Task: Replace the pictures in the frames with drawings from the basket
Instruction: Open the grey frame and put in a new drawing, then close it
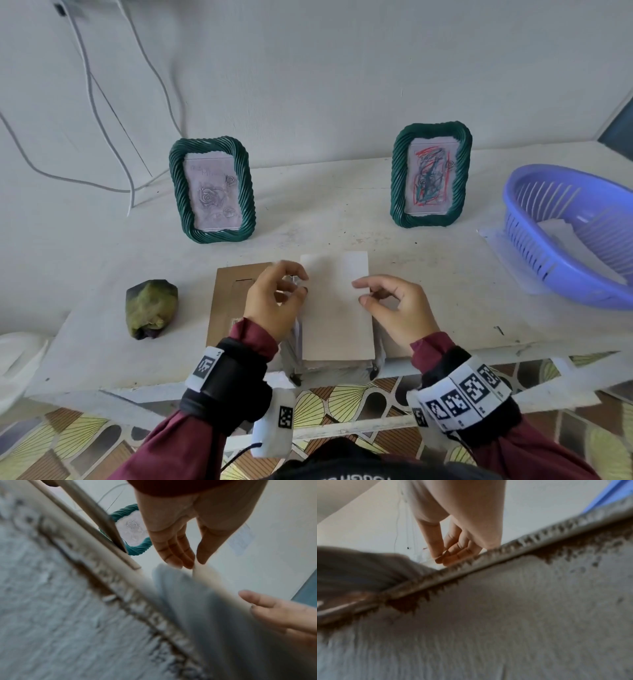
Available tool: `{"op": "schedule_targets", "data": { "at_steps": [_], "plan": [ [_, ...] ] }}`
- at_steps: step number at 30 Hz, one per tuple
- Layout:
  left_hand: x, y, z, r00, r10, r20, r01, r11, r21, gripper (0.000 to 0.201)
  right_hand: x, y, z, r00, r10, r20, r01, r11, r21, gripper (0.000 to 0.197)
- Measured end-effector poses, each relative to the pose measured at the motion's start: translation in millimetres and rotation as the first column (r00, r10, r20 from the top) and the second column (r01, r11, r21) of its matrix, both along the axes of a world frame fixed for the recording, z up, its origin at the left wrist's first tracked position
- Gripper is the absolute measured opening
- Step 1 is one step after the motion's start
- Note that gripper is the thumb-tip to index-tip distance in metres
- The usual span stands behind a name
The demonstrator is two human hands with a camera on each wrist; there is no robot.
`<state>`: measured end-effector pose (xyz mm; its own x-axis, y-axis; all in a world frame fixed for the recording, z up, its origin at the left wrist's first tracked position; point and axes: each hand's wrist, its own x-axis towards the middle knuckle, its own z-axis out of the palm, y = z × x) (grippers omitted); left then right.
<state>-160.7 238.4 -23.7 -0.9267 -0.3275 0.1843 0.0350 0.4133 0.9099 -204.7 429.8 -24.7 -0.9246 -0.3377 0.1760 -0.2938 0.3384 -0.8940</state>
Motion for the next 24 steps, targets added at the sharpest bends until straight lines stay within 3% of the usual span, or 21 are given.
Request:
{"op": "schedule_targets", "data": {
  "at_steps": [4, 8, 11, 13, 15, 17, 20, 24],
  "plan": [
    [5, 4, 12, 0.981, -0.17, 0.097, 0.151, 0.972, 0.179, 0.036, -1, 10, 10, 0.995, -0.02, 0.1, 0.038, 0.982, -0.182, 0.032],
    [3, 20, 28, 0.96, -0.249, 0.128, 0.215, 0.948, 0.236, 0.033, -1, 24, 21, 0.996, -0.04, 0.084, 0.057, 0.978, -0.202, 0.031],
    [-5, 36, 36, 0.956, -0.264, 0.128, 0.227, 0.942, 0.246, 0.033, -5, 45, 29, 0.996, -0.084, -0.027, 0.082, 0.994, -0.078, 0.029],
    [-12, 47, 39, 0.955, -0.274, 0.11, 0.237, 0.934, 0.269, 0.039, -14, 68, 35, 0.967, -0.137, -0.214, 0.156, 0.985, 0.078, 0.026],
    [-19, 59, 41, 0.951, -0.296, 0.088, 0.26, 0.921, 0.291, 0.047, -26, 97, 41, 0.89, -0.194, -0.412, 0.309, 0.921, 0.235, 0.02],
    [-27, 71, 44, 0.943, -0.324, 0.073, 0.291, 0.912, 0.288, 0.051, -35, 127, 49, 0.806, -0.255, -0.533, 0.495, 0.785, 0.373, 0.022],
    [-42, 95, 47, 0.935, -0.348, 0.074, 0.309, 0.897, 0.317, 0.049, -41, 165, 58, 0.797, -0.289, -0.53, 0.573, 0.641, 0.511, 0.016],
    [-64, 129, 47, 0.924, -0.369, 0.097, 0.303, 0.864, 0.402, 0.05, -42, 197, 64, 0.905, -0.287, -0.313, 0.421, 0.7, 0.576, 0.023]
  ]
}}
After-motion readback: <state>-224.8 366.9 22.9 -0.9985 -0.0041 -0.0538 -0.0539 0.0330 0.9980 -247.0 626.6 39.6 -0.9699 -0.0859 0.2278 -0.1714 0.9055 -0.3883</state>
